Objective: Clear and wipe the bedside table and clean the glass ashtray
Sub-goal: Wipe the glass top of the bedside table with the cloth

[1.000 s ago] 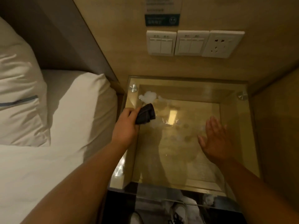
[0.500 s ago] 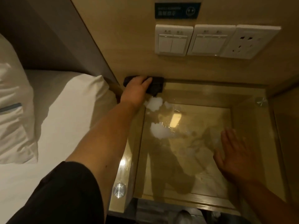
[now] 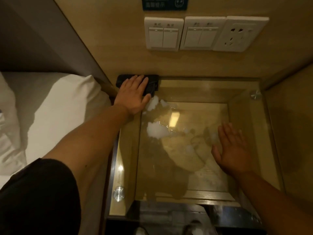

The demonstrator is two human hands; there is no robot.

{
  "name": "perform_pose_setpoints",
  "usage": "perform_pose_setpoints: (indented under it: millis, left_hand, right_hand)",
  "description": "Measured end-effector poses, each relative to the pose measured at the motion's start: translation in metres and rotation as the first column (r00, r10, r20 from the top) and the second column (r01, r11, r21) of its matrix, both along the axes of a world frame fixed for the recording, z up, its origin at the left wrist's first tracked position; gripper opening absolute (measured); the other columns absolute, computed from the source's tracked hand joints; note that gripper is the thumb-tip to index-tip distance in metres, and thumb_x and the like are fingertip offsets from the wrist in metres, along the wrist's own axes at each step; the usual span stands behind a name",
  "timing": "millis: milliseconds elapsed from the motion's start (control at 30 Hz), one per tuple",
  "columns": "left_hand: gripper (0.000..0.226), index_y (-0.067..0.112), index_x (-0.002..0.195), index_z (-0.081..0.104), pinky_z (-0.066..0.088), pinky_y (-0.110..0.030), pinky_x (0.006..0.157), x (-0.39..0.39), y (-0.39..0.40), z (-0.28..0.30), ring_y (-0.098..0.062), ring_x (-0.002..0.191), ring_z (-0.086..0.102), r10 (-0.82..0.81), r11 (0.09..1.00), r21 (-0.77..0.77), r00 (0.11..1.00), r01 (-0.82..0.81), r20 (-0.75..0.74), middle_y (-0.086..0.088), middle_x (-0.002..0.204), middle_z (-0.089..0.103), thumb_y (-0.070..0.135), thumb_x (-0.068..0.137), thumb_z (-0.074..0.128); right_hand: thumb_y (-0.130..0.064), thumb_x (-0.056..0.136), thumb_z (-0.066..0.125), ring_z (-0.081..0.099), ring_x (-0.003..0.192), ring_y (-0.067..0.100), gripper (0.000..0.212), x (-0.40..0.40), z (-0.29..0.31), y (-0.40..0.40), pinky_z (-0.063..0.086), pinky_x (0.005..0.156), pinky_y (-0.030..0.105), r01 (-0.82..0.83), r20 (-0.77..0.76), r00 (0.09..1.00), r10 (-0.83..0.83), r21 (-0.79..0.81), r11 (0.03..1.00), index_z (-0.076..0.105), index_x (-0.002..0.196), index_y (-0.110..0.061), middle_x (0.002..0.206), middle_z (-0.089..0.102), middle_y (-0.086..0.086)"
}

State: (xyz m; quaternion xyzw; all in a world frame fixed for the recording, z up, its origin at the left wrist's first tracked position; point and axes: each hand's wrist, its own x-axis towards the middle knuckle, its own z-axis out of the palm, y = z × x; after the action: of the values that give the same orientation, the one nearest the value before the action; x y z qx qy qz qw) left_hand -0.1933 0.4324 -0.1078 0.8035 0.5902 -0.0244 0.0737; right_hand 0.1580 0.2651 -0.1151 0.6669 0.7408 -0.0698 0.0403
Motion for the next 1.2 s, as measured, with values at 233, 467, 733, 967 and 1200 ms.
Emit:
perform_pose_setpoints:
  millis: [233, 467, 733, 967, 1200]
  left_hand:
    - [0.061, 0.017, 0.146, 0.031, 0.017, -0.044, 0.114, 0.008, -0.080, 0.004, -0.027, 0.138, 0.026, -0.020, 1.000, -0.007, 0.998, 0.021, 0.060, -0.008, 0.150, 0.035, 0.050, 0.094, 0.026]
    - [0.054, 0.021, 0.142, 0.034, 0.014, -0.040, 0.114, 0.012, -0.245, -0.004, -0.024, 0.138, 0.027, 0.003, 0.999, -0.044, 0.995, 0.002, 0.098, -0.003, 0.147, 0.038, 0.048, 0.096, 0.032]
    - [0.071, 0.021, 0.140, 0.037, 0.013, -0.041, 0.114, 0.013, -0.355, 0.000, -0.023, 0.138, 0.028, -0.003, 0.996, -0.087, 0.998, 0.008, 0.058, -0.002, 0.146, 0.039, 0.070, 0.088, 0.037]
    - [0.059, 0.019, 0.133, 0.046, 0.042, -0.045, 0.096, 0.008, -0.385, 0.000, -0.026, 0.120, 0.046, -0.027, 0.999, 0.035, 0.998, 0.026, 0.052, -0.005, 0.132, 0.056, 0.019, 0.077, 0.065]
    - [0.052, 0.016, 0.116, 0.063, 0.050, -0.039, 0.079, 0.006, -0.375, 0.031, -0.027, 0.095, 0.062, -0.040, 0.997, -0.058, 0.986, 0.050, 0.161, -0.005, 0.111, 0.066, 0.007, 0.066, 0.075]
  right_hand:
    - [-0.050, 0.086, 0.020, 0.015, 0.145, 0.023, 0.074, 0.000, 0.000, -0.001, 0.001, 0.115, 0.037, 0.000, 0.026, 1.000, 0.000, 0.005, 1.000, 0.029, 0.146, -0.007, 0.155, 0.023, 0.013]
    - [-0.051, 0.088, 0.018, 0.008, 0.145, 0.022, 0.073, 0.003, -0.002, -0.003, 0.008, 0.117, 0.045, 0.007, -0.034, 0.999, -0.008, -0.034, 0.999, 0.019, 0.149, -0.012, 0.159, 0.013, 0.008]
    - [-0.052, 0.090, 0.017, 0.012, 0.144, 0.021, 0.070, 0.003, -0.006, -0.005, 0.006, 0.112, 0.060, 0.015, 0.002, 1.000, -0.015, -0.012, 1.000, 0.022, 0.148, -0.015, 0.158, 0.017, 0.005]
    - [-0.050, 0.090, 0.019, 0.012, 0.145, 0.021, 0.068, 0.005, -0.009, -0.005, 0.008, 0.113, 0.058, 0.004, -0.046, 0.999, -0.003, 0.021, 1.000, 0.025, 0.148, -0.014, 0.158, 0.019, 0.007]
    - [-0.050, 0.091, 0.019, 0.012, 0.145, 0.022, 0.068, 0.004, -0.003, -0.006, 0.008, 0.112, 0.057, 0.006, -0.061, 0.998, -0.006, -0.002, 1.000, 0.024, 0.148, -0.013, 0.158, 0.018, 0.008]
